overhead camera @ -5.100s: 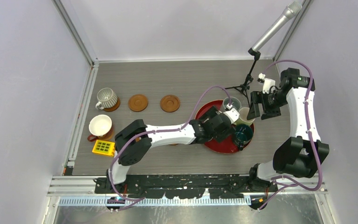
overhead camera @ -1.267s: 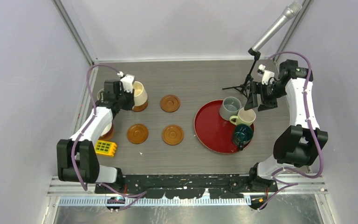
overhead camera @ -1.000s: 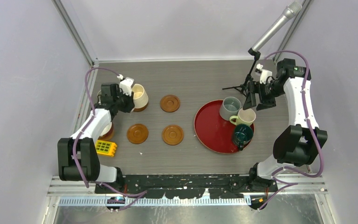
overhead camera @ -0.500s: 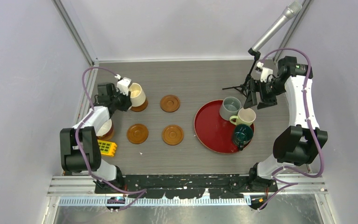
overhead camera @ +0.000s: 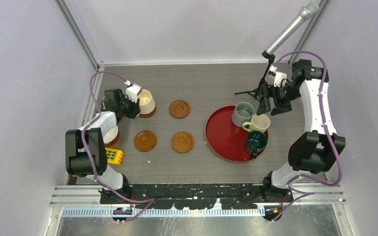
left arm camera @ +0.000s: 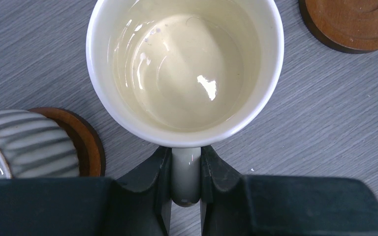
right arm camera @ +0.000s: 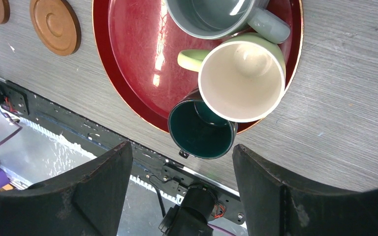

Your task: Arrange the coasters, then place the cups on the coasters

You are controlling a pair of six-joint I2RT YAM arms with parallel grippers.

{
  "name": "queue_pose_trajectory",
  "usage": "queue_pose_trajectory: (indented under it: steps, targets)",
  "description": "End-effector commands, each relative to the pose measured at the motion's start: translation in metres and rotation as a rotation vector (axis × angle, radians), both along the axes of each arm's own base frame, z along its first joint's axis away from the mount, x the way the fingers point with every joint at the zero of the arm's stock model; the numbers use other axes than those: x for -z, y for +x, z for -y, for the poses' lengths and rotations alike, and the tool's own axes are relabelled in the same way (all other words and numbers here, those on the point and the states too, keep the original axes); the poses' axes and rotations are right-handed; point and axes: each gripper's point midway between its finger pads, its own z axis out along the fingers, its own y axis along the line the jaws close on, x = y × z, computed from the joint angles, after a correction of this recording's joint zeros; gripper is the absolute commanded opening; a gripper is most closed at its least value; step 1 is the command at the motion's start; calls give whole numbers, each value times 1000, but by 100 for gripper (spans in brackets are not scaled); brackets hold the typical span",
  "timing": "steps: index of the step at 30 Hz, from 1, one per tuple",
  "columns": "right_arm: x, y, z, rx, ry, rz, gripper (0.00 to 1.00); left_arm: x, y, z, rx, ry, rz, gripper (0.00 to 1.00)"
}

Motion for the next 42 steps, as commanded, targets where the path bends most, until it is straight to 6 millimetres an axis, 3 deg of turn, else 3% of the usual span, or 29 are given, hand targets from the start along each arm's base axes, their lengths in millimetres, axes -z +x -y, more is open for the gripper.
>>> queue_pose_trajectory:
  steps: [1,16,20,29,33,36,42]
  targets:
    - [-10,5,1,-6,-16,29,79,-33,28,5,60,-1,173,0]
    - [-8,9,0,-8,-16,24,79,-18,24,-1,53,42,135,0]
    - [-8,9,0,-12,-18,25,79,-17,21,-2,64,53,128,5]
    - [-6,10,0,-14,-15,25,79,-13,3,-2,98,78,68,40]
    - [-6,10,-1,-15,-11,27,79,-20,-2,-1,101,79,61,54]
    - [-9,10,-1,-14,-10,36,79,-40,-7,-1,107,86,67,64]
    - [-12,11,-3,-16,-1,68,79,-105,-29,9,163,70,73,95]
